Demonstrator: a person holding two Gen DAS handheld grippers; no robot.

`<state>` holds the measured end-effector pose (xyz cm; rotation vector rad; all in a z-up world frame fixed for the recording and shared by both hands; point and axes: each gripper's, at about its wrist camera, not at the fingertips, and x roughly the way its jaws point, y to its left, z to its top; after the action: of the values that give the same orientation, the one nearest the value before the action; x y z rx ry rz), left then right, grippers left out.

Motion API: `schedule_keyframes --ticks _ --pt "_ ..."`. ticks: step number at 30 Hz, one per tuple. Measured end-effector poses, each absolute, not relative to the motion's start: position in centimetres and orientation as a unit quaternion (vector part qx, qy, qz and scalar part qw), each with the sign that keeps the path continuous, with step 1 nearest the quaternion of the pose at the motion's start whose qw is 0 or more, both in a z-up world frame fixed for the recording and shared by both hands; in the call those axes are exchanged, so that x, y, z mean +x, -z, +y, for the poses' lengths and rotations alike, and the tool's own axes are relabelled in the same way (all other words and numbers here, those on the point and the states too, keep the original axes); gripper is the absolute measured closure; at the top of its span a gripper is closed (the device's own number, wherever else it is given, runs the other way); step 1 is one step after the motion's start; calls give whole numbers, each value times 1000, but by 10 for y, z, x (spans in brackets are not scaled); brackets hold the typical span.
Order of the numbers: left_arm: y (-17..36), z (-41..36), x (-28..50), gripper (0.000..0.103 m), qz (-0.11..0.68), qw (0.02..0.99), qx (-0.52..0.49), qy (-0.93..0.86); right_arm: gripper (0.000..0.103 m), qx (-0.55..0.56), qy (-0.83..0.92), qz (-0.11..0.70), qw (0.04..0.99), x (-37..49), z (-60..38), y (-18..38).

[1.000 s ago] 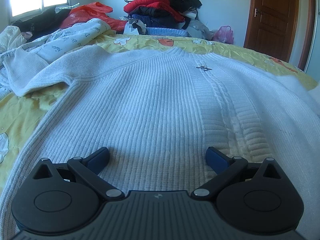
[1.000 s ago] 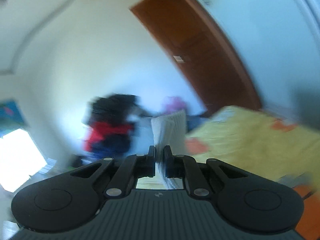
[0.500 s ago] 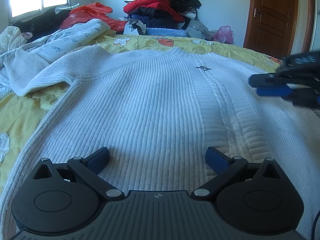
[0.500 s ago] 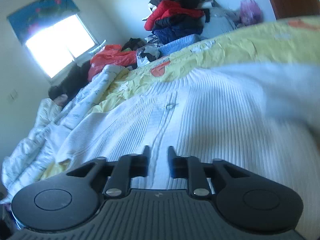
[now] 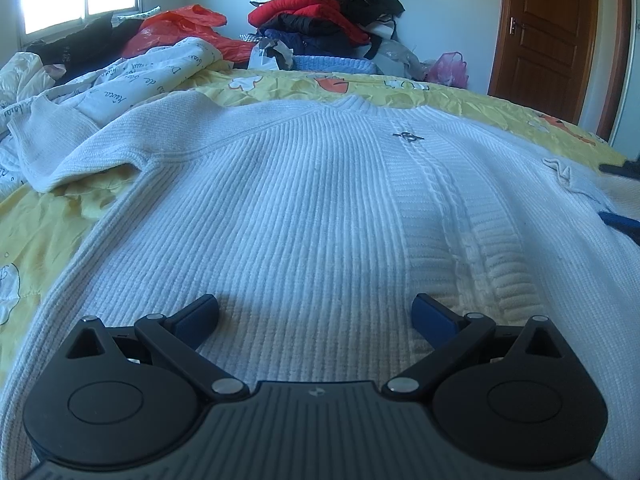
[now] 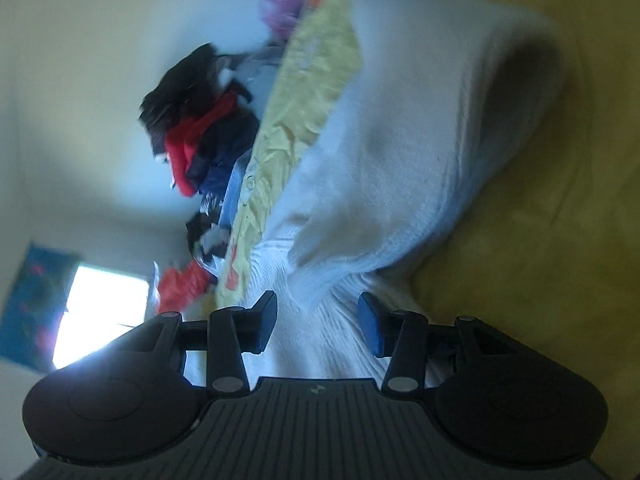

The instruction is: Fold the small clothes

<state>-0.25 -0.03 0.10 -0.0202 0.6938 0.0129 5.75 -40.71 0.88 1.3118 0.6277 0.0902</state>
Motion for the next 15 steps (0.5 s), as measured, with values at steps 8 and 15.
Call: schedule_keyframes --ticks 8,15 --pt "-1 0 -2 0 340 940 -11 -6 49 688 -12 271 673 76 -406 10" --pt "-1 0 -2 0 340 940 -11 -6 89 653 9 271 707 69 -402 15"
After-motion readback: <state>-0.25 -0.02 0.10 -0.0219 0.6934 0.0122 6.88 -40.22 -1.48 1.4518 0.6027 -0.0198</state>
